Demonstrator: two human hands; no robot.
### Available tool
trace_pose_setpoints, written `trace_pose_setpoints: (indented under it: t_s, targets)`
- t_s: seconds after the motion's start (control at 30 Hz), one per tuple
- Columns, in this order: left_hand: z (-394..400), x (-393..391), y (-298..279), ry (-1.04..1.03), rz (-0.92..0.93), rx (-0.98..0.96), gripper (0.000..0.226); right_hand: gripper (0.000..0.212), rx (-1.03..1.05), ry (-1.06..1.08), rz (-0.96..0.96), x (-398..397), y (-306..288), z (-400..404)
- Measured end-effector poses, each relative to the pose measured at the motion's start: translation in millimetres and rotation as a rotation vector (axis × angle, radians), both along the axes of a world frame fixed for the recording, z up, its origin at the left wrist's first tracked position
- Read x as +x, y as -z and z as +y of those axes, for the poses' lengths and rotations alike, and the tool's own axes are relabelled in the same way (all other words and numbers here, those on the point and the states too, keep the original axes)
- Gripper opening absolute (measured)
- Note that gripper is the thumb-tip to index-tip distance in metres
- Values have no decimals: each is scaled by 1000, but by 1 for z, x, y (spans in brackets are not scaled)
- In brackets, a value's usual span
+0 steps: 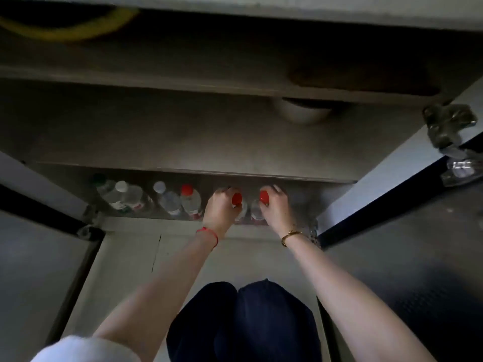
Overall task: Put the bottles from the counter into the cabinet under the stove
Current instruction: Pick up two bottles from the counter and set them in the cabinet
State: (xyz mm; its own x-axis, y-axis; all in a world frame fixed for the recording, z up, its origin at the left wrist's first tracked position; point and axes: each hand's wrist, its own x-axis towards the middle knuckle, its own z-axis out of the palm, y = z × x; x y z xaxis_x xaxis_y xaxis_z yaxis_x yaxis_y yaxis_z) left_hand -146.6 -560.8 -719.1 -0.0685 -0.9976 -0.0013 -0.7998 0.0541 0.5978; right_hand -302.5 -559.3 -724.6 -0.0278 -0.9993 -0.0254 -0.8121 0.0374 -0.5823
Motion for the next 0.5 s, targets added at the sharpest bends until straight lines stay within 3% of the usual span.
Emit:
trace_pose_setpoints:
  t_s: [0.5]
  targets:
    - [-36,-11,26,60,-33,39,38,36,68,81,11,8,28,-35]
